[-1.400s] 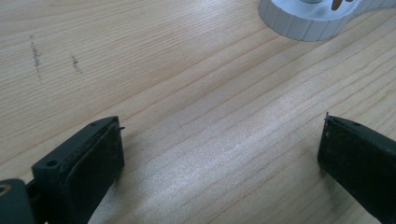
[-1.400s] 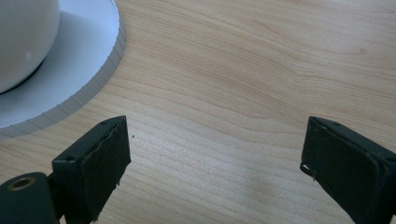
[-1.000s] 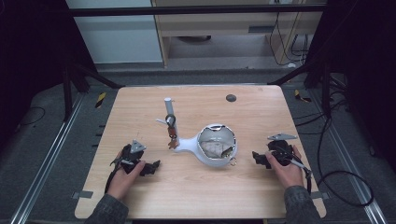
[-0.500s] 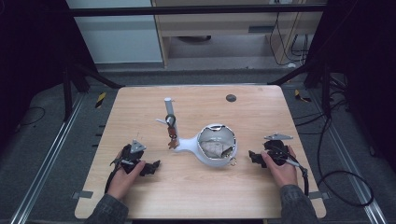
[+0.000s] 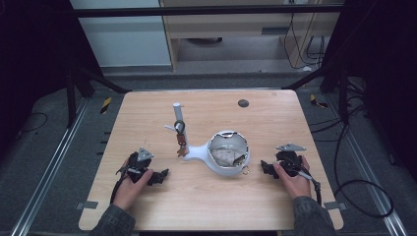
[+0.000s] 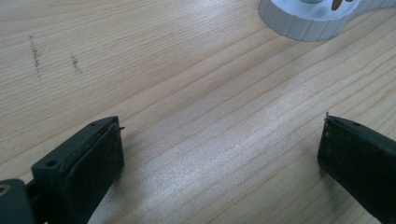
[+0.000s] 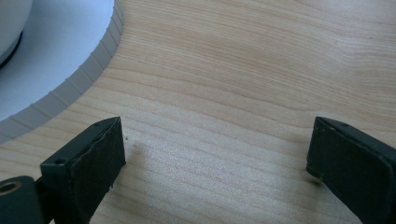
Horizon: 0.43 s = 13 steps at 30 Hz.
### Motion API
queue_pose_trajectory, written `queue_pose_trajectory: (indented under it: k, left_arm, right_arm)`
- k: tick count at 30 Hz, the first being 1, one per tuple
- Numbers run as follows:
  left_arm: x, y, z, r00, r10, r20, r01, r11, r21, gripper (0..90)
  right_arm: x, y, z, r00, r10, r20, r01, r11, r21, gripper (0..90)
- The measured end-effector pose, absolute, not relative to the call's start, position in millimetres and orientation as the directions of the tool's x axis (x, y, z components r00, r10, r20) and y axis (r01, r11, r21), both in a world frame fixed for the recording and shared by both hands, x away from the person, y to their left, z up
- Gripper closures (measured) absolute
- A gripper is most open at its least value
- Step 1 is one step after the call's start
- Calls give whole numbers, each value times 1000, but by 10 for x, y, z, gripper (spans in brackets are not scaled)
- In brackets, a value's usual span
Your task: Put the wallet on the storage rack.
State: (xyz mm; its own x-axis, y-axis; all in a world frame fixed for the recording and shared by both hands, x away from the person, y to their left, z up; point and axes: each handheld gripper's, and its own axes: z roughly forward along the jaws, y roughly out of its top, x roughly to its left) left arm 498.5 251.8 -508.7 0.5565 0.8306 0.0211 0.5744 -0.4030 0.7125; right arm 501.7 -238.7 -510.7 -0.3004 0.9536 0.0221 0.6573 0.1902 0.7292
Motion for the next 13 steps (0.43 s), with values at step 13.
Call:
queue_pose_trajectory:
  k: [13]
  left_arm:
    - [4989, 2520, -5087, 559, 829, 18, 575, -403, 712, 0]
  right_arm:
    - [5002, -2341, -5121, -287, 958, -3, 656, 199, 728, 24]
